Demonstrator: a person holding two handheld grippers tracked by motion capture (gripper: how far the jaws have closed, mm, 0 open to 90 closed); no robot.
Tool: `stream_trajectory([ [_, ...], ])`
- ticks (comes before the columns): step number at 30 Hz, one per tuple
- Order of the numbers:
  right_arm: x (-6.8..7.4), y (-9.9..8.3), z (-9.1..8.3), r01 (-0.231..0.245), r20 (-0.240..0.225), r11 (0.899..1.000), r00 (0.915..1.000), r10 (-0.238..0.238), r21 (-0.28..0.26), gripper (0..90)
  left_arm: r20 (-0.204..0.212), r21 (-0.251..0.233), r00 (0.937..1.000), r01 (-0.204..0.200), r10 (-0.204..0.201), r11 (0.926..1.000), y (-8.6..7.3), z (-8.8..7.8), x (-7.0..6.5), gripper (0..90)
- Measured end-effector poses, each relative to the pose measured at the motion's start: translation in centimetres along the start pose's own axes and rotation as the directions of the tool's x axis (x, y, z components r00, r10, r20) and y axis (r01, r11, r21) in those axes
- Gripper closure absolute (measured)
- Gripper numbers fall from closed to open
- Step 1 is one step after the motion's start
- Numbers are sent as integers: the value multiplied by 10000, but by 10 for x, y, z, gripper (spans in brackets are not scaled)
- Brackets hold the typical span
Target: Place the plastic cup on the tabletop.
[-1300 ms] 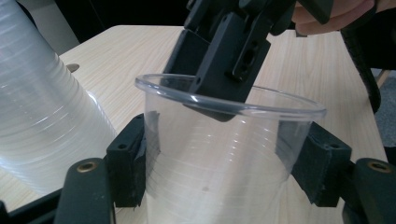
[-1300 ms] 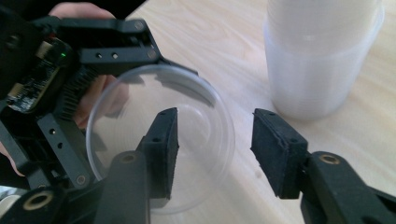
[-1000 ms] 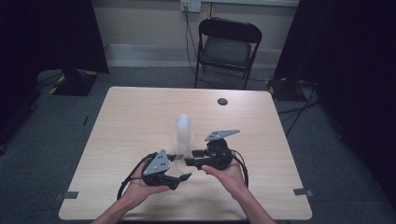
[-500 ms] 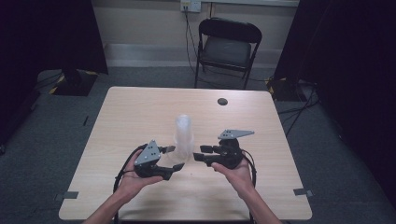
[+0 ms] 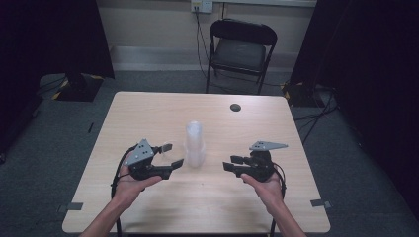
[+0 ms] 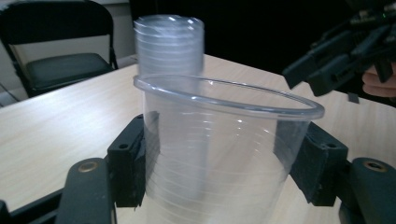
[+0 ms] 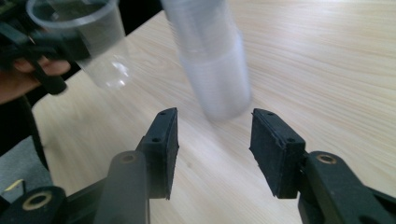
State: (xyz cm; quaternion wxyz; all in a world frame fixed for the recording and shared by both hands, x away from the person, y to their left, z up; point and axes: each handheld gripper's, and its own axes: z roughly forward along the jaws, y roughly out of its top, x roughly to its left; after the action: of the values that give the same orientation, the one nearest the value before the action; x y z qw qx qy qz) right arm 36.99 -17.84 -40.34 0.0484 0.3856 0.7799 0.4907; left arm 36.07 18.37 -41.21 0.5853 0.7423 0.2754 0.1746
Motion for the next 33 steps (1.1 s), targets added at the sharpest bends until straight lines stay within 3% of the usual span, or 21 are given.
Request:
stream_trajectory([
  [1, -2, -2, -3, 59, 142, 10000, 9999, -59, -45, 518, -37, -24, 9999, 166, -166, 9999, 0, -1, 2, 314],
  [7, -10, -11, -17, -55, 461, 9999, 9989, 60, -115, 517, -807, -90, 9963, 306, -313, 9995, -1, -11, 16, 313],
  [10, -11, -16, -21, -49, 570, 9999, 9984, 55, -117, 513, -1318, -208, 9896, 558, -580, 9982, -1, -15, 23, 313],
  [13, -12, -21, -26, -85, 659, 9999, 9978, 91, -91, 509, -1602, -142, 9854, 557, -573, 9983, -1, -17, 29, 312],
  [16, -16, -24, -28, -182, 718, 9998, 9972, 188, -94, 507, -2131, -110, 9737, 804, -808, 9967, 2, -18, 36, 311],
  [18, -19, -27, -28, -304, 736, 9995, 9968, 307, -53, 508, -2166, -292, 9700, 1070, -1108, 9938, 5, -18, 44, 312],
  [24, -23, -36, -29, -376, 861, 9992, 9956, 361, 158, 507, -2606, 35, 9618, 878, -839, 9961, 12, -12, 57, 312],
  [30, -25, -48, -28, -505, 1057, 9980, 9933, 462, 378, 504, -2952, 207, 9453, 1516, -1388, 9882, 8, -2, 76, 312],
  [33, -25, -50, -27, -519, 1040, 9983, 9934, 487, 279, 504, -3090, 130, 9404, 1534, -1420, 9881, 8, 2, 85, 319],
])
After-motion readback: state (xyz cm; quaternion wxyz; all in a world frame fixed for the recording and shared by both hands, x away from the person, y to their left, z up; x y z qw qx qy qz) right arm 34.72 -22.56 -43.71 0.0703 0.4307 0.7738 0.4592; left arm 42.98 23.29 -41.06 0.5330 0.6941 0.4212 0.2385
